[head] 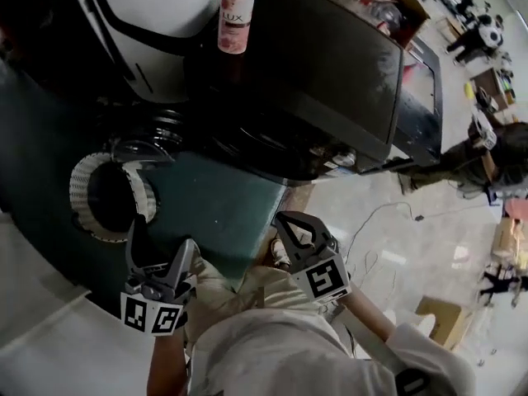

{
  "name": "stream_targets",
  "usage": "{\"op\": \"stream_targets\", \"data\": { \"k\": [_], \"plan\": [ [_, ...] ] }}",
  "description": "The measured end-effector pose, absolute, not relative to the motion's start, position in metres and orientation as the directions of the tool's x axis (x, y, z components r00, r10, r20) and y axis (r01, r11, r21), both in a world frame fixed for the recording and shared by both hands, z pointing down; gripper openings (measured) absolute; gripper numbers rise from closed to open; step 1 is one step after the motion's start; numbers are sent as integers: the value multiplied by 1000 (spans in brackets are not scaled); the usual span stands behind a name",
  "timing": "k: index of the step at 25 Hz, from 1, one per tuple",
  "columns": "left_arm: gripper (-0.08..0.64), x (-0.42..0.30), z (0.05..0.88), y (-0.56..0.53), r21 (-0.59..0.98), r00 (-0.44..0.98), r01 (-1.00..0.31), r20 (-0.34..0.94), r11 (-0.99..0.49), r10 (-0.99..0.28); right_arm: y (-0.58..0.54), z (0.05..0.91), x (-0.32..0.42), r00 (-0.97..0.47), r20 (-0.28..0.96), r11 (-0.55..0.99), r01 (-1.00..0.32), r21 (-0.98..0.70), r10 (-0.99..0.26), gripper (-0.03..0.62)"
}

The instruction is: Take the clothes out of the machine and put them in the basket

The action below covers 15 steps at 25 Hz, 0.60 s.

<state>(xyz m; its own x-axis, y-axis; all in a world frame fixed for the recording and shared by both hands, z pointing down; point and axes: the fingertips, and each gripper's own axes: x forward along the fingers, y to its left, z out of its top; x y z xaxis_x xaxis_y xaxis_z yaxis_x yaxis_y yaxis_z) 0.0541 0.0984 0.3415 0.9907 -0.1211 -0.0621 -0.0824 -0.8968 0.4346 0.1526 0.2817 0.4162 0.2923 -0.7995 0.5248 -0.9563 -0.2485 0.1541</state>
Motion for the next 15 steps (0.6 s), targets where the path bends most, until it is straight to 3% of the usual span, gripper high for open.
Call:
{"op": "stream_targets", "data": {
  "k": [6,15],
  "plan": [
    [448,82,330,63,471,983,173,-33,-865,179,242,365,118,440,544,-408,-894,187,-714,11],
    [449,149,363,106,469,925,324,22,-821,378,286,374,121,594,518,-591,-783,194,-616,11]
  ]
}}
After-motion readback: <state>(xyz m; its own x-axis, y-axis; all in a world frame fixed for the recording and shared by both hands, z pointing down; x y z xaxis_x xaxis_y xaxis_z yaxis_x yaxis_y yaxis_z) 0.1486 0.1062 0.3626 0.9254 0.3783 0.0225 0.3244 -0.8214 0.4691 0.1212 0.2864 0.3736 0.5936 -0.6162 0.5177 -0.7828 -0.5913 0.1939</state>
